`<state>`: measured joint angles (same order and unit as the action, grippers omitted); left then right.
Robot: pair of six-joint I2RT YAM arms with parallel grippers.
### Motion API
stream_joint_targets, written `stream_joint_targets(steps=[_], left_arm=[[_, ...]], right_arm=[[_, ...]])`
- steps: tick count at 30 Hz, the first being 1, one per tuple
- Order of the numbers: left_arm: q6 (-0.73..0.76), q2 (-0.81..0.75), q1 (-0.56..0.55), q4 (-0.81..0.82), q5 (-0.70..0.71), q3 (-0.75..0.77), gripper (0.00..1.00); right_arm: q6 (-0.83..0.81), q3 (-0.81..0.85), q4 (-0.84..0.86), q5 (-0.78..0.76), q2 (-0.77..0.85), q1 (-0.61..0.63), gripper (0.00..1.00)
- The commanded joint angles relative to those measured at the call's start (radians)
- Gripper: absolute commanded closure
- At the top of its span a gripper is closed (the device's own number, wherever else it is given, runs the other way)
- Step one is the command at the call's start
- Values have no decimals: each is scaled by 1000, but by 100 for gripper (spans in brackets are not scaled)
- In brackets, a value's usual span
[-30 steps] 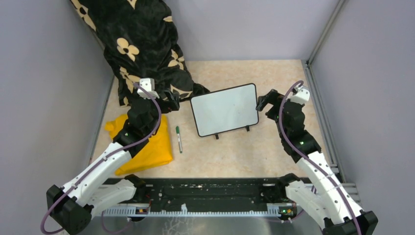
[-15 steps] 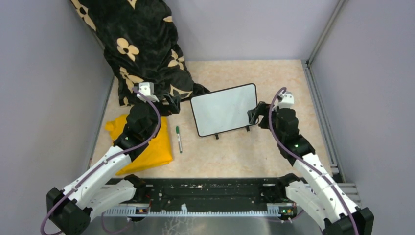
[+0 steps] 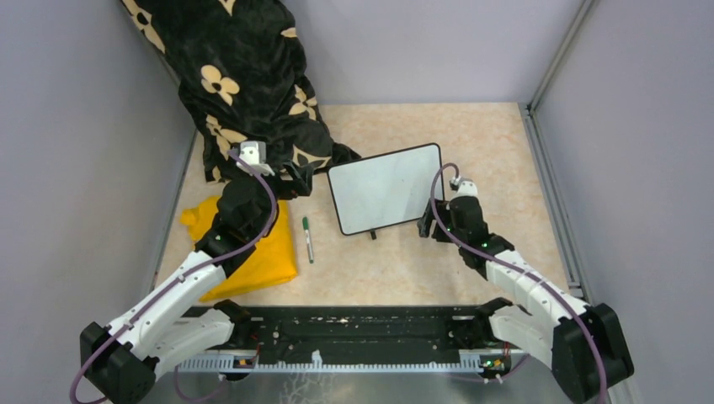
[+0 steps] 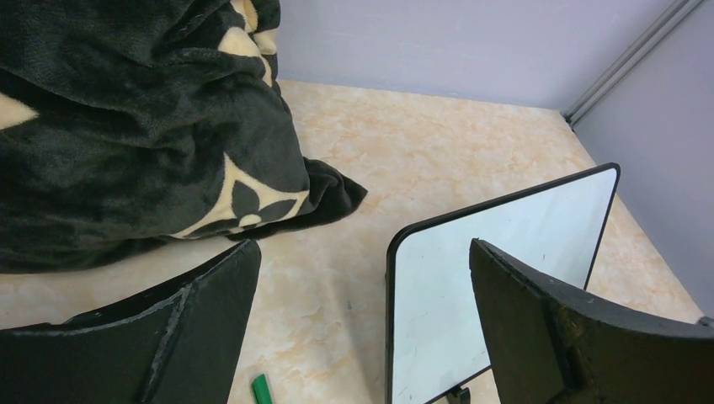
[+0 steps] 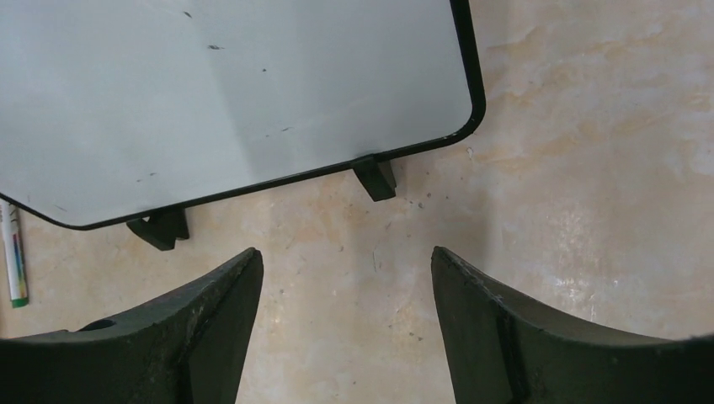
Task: Write a sentence on the whiteboard
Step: Move the whiteboard stand to the center of the board.
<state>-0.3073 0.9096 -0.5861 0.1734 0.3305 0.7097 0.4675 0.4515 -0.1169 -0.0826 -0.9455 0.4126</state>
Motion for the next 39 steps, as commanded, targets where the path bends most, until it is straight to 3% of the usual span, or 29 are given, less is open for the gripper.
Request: stream_joint_targets(steps=[1,8,19,29,39], left_arm=[[-23,5,9,24,-31,-3,1],[-29,11,9,18,-30,-1,1],[-41,34,9,13,-49,1,1],[-47,39,9,13,-61,3,1],[-49,35,9,11,-63,3,1]], right_arm=[[-3,6,109,-48,-74,7,31],[-23,18,204,-47,-201,8,44],[-60,67,257,-75,-340,8,49],[-74,100,302,-78,-412,8,57],[-67,75,311,-90,-389,17,75]])
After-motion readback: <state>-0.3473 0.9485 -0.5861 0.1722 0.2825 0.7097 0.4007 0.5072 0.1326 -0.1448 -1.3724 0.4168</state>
